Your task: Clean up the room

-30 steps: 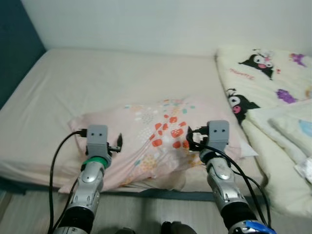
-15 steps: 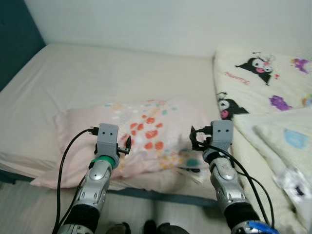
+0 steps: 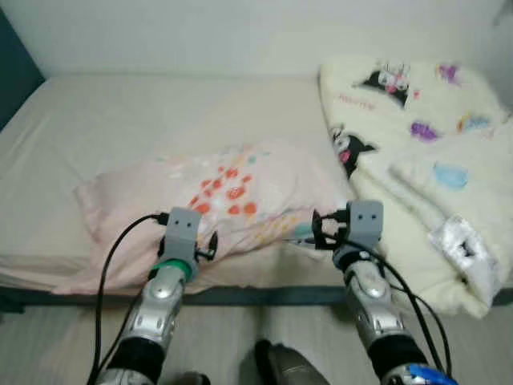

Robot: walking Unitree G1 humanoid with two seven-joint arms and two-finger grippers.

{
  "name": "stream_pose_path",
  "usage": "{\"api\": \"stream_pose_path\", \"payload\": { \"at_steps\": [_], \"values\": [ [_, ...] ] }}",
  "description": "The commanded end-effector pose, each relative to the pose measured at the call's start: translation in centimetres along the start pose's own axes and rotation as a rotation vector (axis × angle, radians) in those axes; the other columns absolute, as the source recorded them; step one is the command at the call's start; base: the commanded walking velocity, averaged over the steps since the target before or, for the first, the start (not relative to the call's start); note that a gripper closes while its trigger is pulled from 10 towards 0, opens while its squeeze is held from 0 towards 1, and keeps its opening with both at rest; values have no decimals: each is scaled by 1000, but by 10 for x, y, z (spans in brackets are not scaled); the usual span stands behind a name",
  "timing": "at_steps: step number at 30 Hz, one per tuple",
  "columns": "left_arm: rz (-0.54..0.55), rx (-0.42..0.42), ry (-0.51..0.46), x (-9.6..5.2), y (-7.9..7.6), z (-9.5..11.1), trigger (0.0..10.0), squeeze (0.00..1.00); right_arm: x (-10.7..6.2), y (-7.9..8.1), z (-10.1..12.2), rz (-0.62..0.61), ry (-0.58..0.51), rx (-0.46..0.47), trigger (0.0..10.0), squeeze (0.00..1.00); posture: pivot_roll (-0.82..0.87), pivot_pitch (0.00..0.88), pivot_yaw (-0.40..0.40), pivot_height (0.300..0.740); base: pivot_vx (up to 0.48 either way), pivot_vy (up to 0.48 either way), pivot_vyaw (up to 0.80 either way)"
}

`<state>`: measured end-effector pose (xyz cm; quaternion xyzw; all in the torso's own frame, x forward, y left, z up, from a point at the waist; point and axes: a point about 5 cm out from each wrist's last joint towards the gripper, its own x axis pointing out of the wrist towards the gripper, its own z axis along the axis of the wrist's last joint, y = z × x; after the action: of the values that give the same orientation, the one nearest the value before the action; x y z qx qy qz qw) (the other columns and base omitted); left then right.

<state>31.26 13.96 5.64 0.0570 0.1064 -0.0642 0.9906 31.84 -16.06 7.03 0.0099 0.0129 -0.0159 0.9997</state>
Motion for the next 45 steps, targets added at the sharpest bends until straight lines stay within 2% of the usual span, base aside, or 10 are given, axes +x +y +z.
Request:
{"api": "stream_pose_path", "payload": {
  "at_steps": [1, 10, 21, 27, 32, 39, 45],
  "values": [
    [-13, -14, 26, -3, -1, -6, 10000, 0, -3, -5, -6, -16, 26, 6, 10000, 0, 13, 108, 22, 740, 0, 274, 0],
    [-25, 2, 25, -1, -4, -5, 10000, 0, -6, -8, -9, -28, 31, 7, 10000, 0, 11, 110, 25, 740, 0, 0, 0],
    [32, -72, 53, -1, -1, -10, 10000, 0, -2, -18, 3, -108, -14, -20, 10000, 0, 0, 117, 26, 740, 0, 0, 0],
    [53, -104, -42, -3, 4, 1, 10000, 0, 6, -27, 20, -140, -77, -57, 10000, 0, -1, 127, 13, 740, 0, 0, 0],
    [66, -120, -106, -6, 7, 9, 10000, 0, 12, -32, 29, -123, -103, -37, 10000, 0, -4, 135, 0, 725, 0, 0, 0],
    [51, -109, -115, -8, 7, 11, 10000, 0, 13, -40, 29, -151, -82, -20, 10000, 0, 5, 143, -4, 701, 0, 0, 0],
    [52, -103, -115, -10, 9, 9, 10000, 0, 12, -40, 24, -153, -58, -10, 10000, 0, 15, 148, -4, 677, 0, 0, 0]
  ]
}}
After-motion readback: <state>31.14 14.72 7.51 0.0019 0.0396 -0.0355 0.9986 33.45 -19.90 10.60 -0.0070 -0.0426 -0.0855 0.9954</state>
